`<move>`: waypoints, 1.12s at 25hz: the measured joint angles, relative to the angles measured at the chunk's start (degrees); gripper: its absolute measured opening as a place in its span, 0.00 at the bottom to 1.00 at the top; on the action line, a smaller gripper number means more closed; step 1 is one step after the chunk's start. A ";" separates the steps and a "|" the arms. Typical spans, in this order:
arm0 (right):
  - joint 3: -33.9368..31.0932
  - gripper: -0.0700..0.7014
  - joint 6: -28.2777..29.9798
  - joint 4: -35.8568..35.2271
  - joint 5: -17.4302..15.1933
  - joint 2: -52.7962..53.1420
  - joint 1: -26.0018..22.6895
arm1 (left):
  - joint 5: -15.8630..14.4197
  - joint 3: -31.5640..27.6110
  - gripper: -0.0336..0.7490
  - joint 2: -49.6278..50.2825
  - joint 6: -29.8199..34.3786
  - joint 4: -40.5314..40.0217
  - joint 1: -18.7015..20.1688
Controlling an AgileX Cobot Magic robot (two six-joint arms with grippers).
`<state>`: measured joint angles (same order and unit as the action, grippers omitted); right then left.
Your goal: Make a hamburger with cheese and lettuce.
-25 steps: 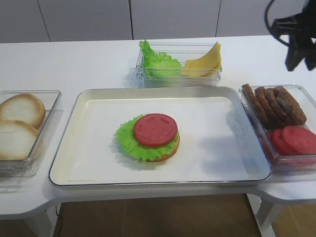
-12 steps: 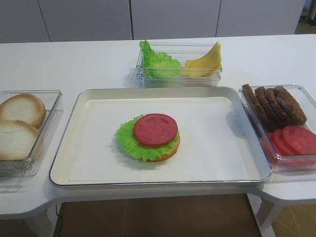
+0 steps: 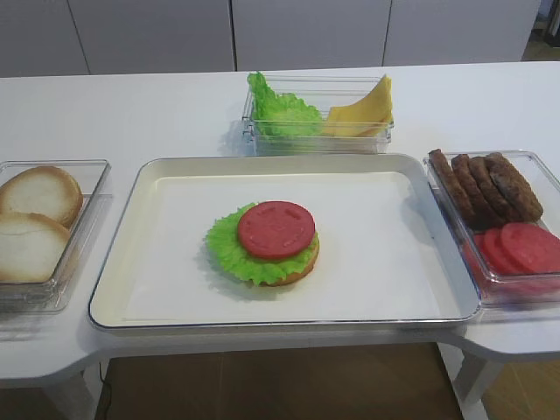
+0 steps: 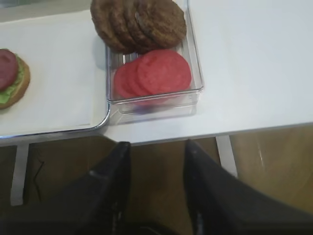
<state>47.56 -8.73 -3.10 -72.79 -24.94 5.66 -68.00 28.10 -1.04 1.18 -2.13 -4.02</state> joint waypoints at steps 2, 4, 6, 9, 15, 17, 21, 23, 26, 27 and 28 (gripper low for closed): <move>-0.41 0.47 0.58 0.12 -0.24 4.92 0.00 | 0.00 0.00 0.49 0.00 0.00 0.00 0.00; -0.77 0.47 0.83 0.23 -0.24 8.87 0.00 | 0.00 0.00 0.49 0.00 0.00 0.00 0.00; -0.84 0.47 1.07 0.29 -0.52 12.34 0.00 | 0.00 0.00 0.49 0.00 0.00 0.00 0.00; -0.87 0.47 2.34 0.36 -0.65 15.92 0.00 | 0.00 0.00 0.49 0.00 0.00 0.00 0.00; -4.42 0.47 7.09 -2.70 -0.77 19.60 0.00 | 0.00 0.00 0.49 0.00 0.00 0.00 0.00; -6.54 0.49 8.73 -4.17 -0.80 20.24 0.00 | 0.00 0.00 0.49 0.00 0.00 0.00 0.00; -10.86 0.57 10.13 -5.03 -0.80 20.39 0.00 | 0.00 0.00 0.49 0.00 0.00 0.00 0.00; -12.68 0.59 10.64 -5.21 -0.80 20.39 0.00 | 0.00 0.00 0.49 0.00 0.00 0.00 0.00; -15.41 0.60 12.45 -5.44 0.07 20.39 0.00 | 0.00 0.00 0.49 0.00 0.00 0.00 0.00; -16.22 0.60 12.73 -5.44 0.98 20.39 0.00 | 0.00 0.00 0.49 0.00 0.00 0.00 0.00; -16.79 0.60 12.82 -5.44 1.91 20.39 0.00 | 0.00 0.00 0.49 0.00 0.00 0.00 0.00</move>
<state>30.76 4.09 -8.55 -70.88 -4.55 5.66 -68.00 28.10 -1.04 1.18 -2.13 -4.02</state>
